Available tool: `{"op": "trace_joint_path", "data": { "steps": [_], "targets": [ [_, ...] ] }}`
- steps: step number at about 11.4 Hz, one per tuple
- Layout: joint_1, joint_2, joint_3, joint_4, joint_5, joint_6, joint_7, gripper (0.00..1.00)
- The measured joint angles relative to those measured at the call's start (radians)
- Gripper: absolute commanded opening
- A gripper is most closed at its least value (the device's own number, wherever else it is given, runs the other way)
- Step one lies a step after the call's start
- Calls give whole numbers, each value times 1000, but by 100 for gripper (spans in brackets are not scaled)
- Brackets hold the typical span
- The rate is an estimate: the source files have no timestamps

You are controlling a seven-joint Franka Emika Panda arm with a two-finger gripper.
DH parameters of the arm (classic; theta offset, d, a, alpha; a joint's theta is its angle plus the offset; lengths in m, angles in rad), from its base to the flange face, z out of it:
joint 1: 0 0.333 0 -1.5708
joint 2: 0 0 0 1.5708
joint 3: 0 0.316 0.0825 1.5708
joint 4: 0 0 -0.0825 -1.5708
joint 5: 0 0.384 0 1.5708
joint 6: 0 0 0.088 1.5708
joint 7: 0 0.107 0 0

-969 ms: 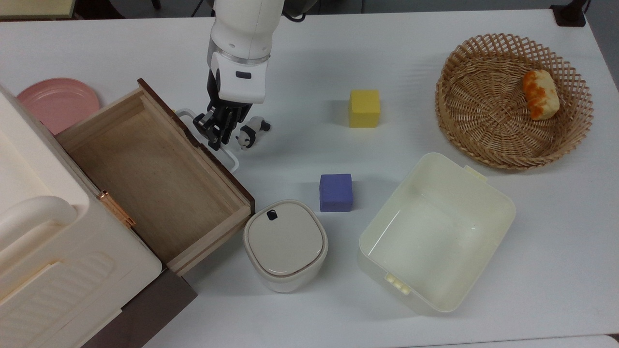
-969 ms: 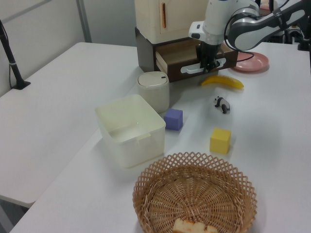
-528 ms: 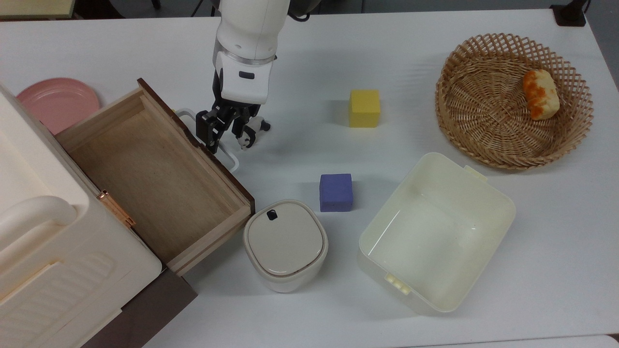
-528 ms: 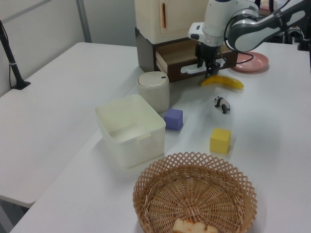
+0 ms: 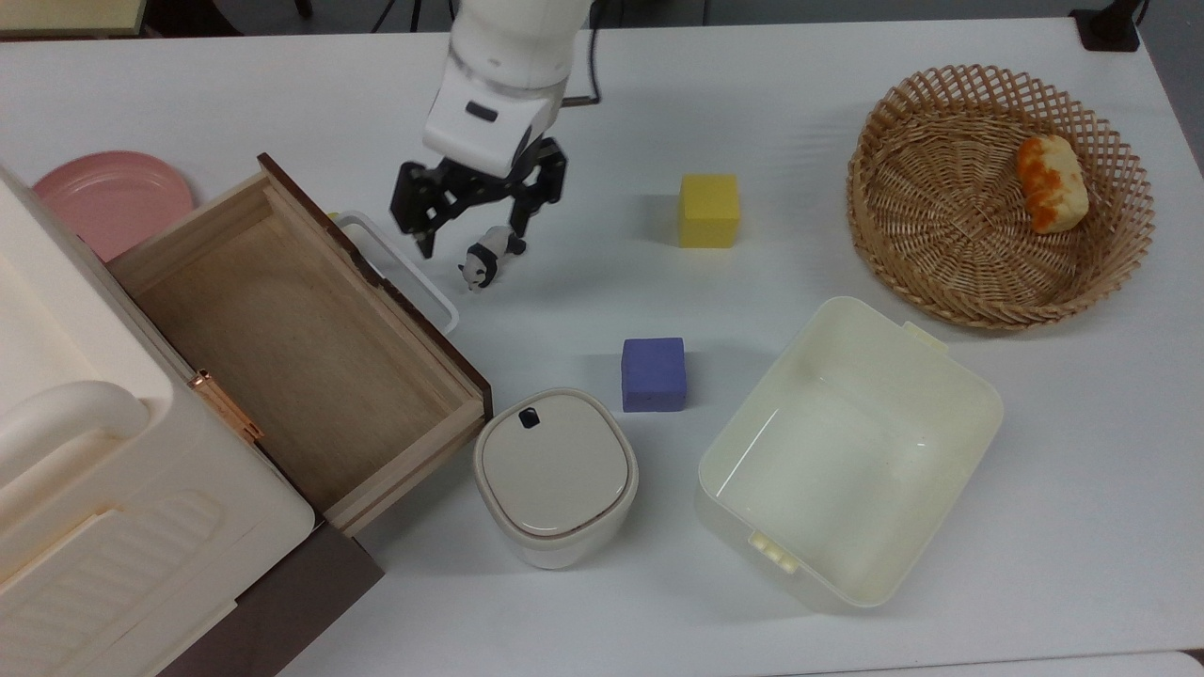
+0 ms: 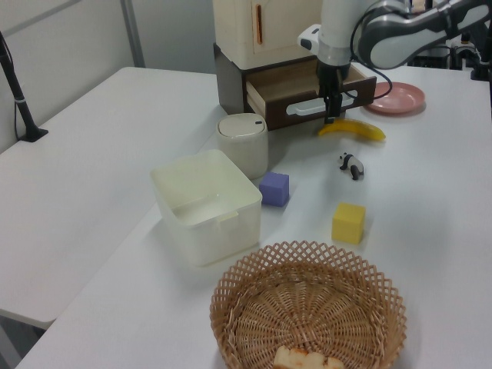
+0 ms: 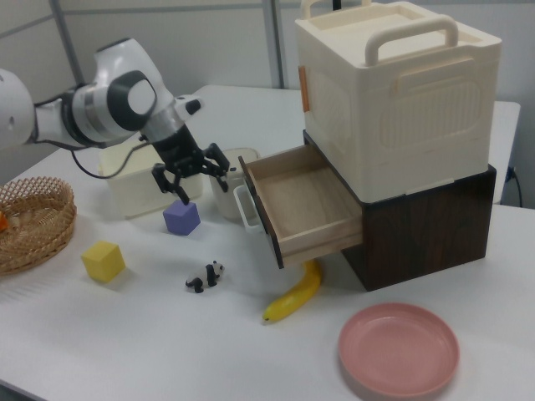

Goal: Open the drawer

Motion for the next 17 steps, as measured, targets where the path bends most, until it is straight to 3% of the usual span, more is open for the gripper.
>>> {"op": "trace_joint_path", "data": {
  "steps": [4, 7, 10, 13, 17],
  "targets": [
    [0, -9, 43, 10, 58, -29, 304, 100],
    [-20, -13, 40, 70, 191, -83, 409, 100],
    [-97, -47, 21, 211, 306, -392, 317, 100],
    [-126, -90, -70, 229, 380, -402, 228, 100],
    [-75, -114, -104, 202, 380, -402, 221, 100]
  ]
}}
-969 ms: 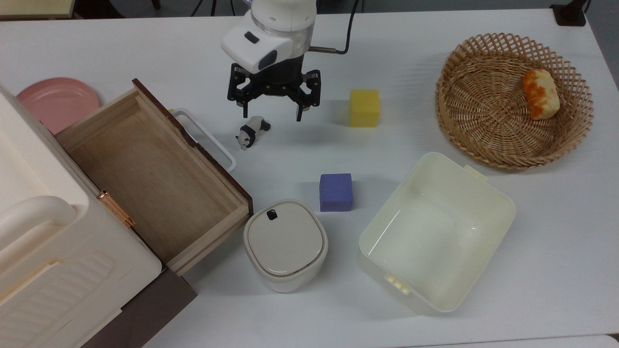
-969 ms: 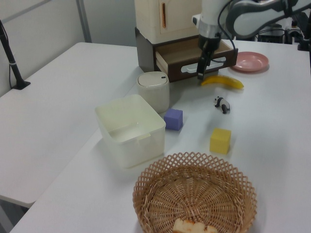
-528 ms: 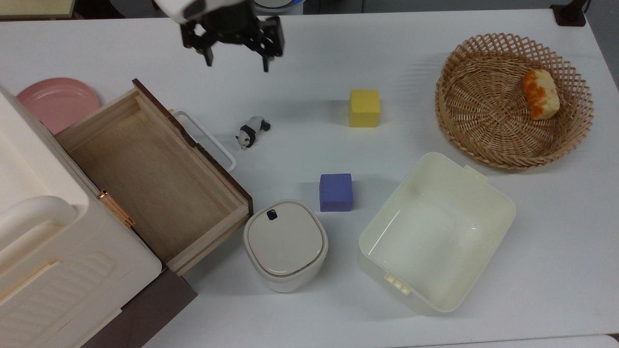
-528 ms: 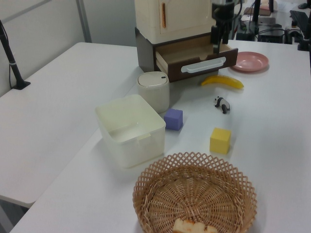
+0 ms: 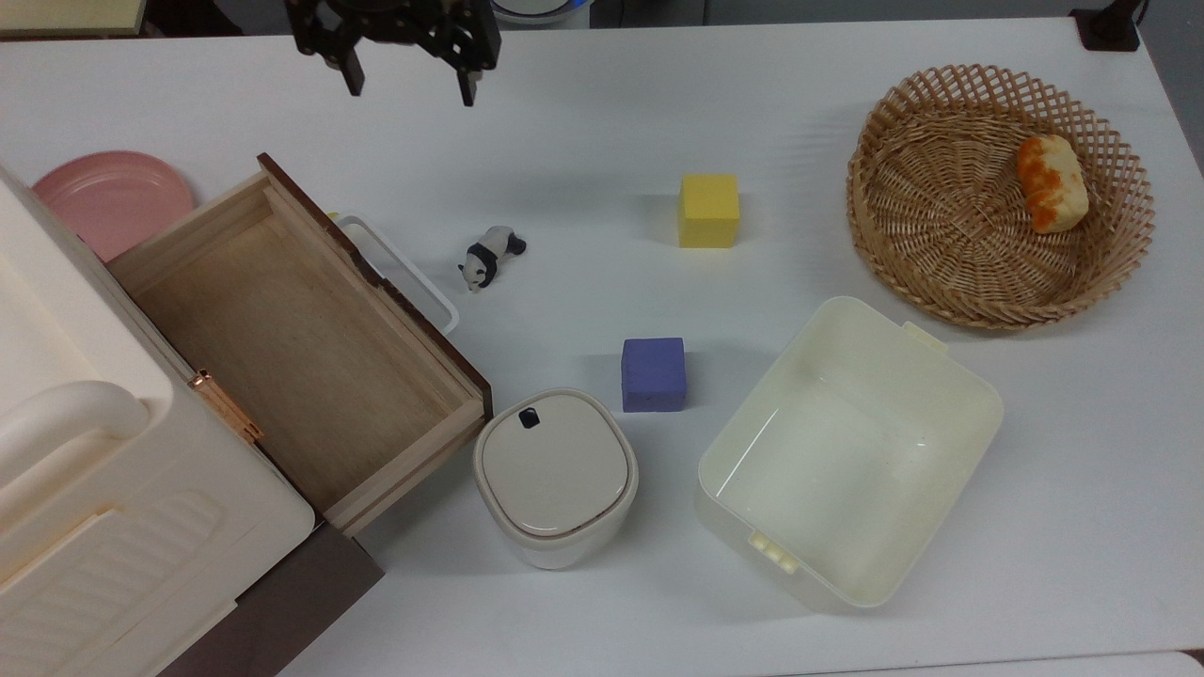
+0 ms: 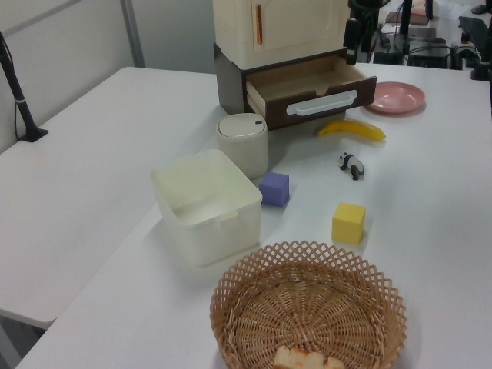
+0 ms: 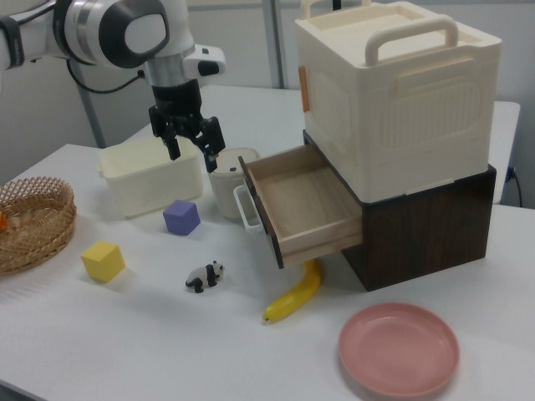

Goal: Open the drawer

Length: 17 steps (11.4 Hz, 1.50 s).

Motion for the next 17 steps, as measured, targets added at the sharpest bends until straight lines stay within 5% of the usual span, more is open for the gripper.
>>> {"op": "trace_joint_path", "data": {
  "steps": [6, 11, 17],
  "targets": [
    [259, 0, -244, -21, 0, 0, 0, 100],
    [283, 1, -254, -25, 0, 0, 0, 100],
    [213, 6, -161, -33, 0, 0, 0, 100]
  ]
}}
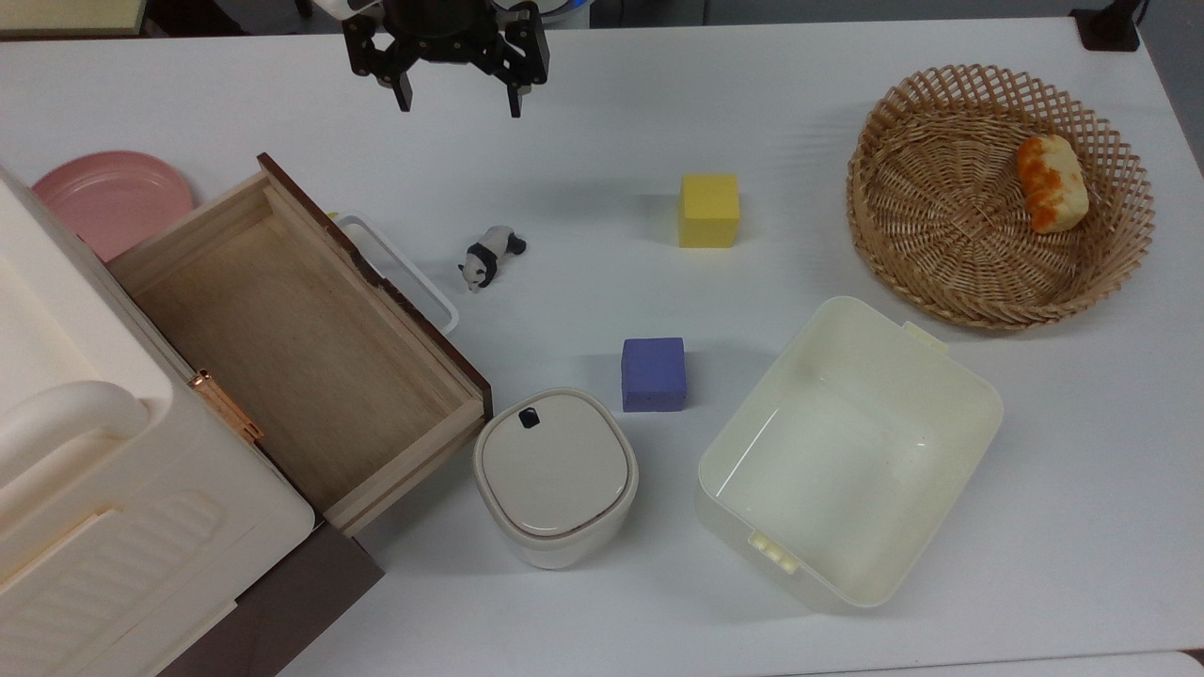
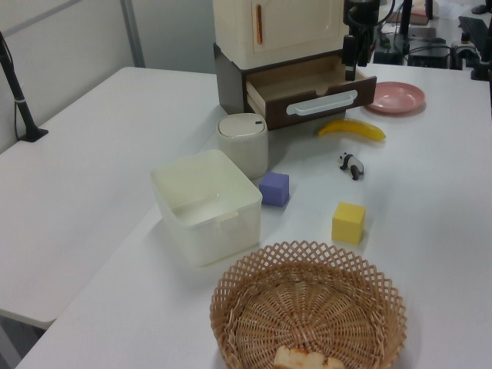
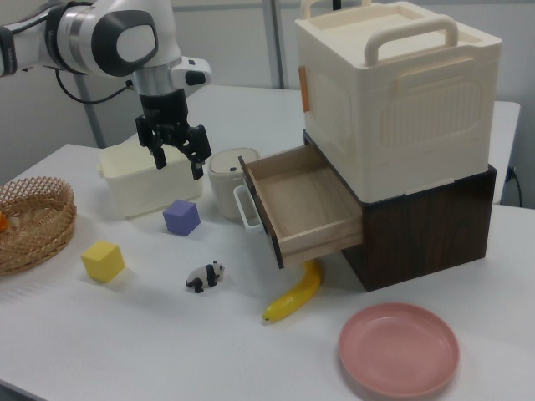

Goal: Open the drawer

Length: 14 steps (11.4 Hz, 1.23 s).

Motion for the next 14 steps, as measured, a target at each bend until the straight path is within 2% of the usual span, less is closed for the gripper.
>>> {"op": "trace_joint_path", "data": {
  "steps": [5, 8, 14],
  "targets": [
    [0, 4, 4, 0, 0, 0, 0, 100],
    [21, 3, -15, 0, 0, 0, 0, 100],
    [26, 2, -21, 0, 0, 0, 0, 100]
  ]
}}
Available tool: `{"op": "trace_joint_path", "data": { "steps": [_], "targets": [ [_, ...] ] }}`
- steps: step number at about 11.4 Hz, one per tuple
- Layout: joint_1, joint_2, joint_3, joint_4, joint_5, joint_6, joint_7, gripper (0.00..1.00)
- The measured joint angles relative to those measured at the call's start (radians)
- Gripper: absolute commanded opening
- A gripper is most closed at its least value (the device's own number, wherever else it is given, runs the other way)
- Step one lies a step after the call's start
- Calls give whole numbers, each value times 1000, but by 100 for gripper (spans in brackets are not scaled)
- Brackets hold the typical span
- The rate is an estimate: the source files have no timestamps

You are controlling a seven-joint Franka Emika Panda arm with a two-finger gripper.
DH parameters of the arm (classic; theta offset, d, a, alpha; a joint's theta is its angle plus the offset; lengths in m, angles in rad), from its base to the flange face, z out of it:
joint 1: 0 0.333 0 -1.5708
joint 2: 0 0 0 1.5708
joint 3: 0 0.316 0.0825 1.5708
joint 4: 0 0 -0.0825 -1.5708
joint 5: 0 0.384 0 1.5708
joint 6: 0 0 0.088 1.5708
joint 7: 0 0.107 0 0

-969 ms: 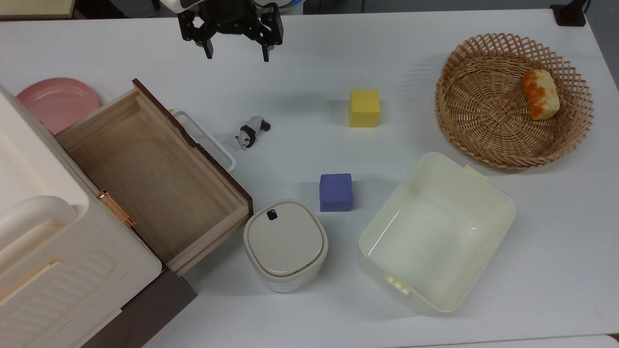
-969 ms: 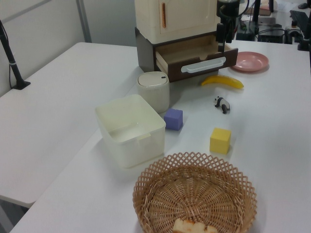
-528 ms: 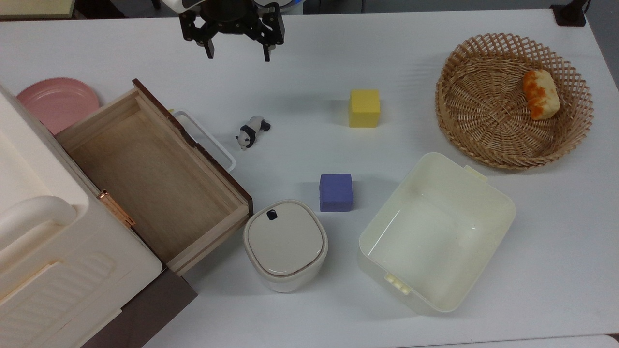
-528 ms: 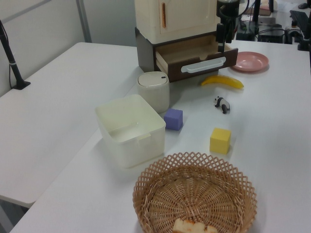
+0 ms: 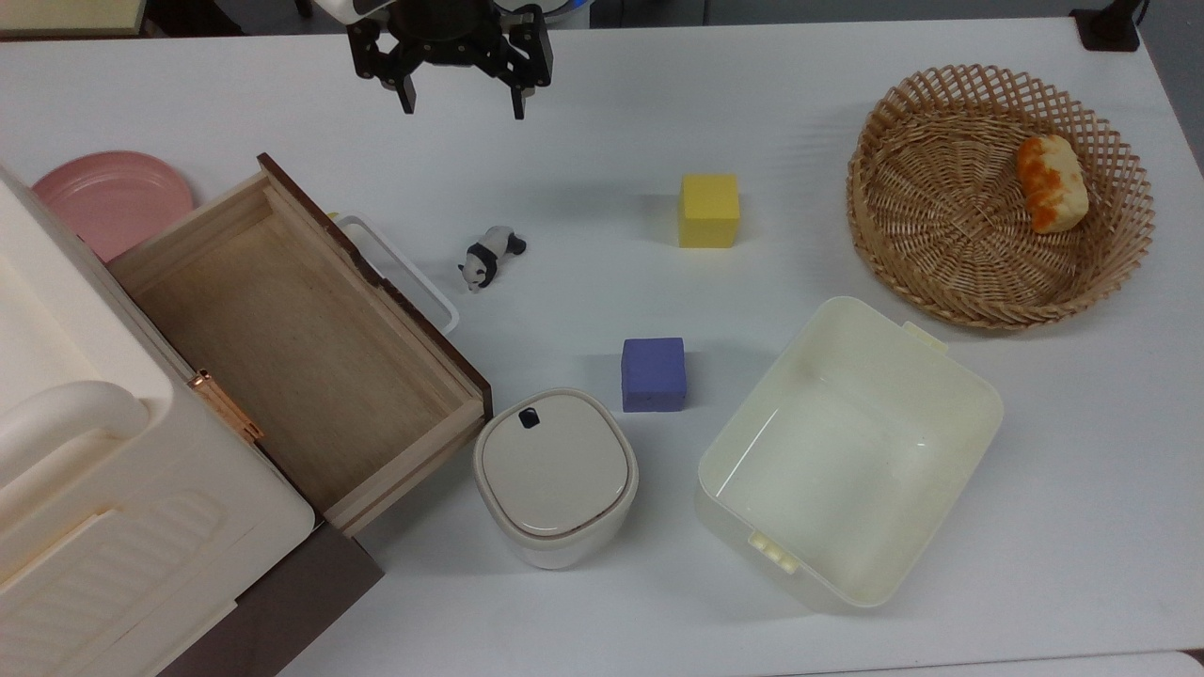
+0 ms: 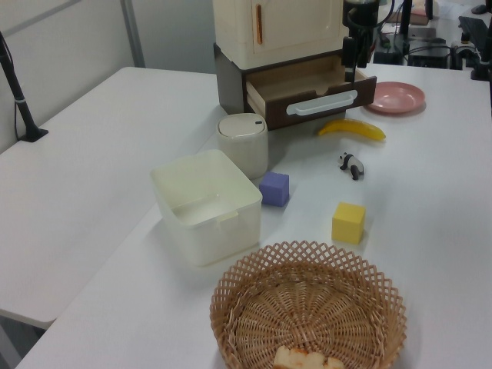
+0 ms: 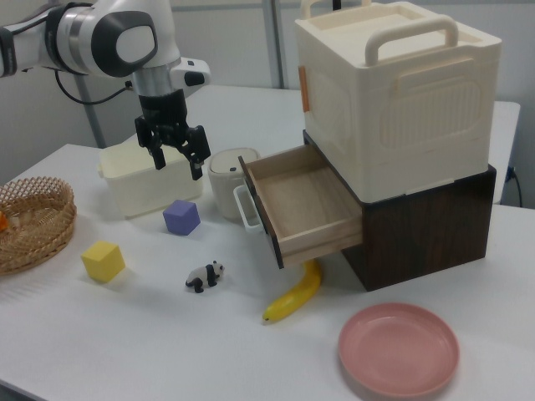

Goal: Open the drawer

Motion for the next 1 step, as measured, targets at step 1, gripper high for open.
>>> {"op": "trace_joint_path", "data": {
  "steps": [1],
  "targets": [
    [0, 0, -1, 0, 0, 0, 0, 100]
  ]
}}
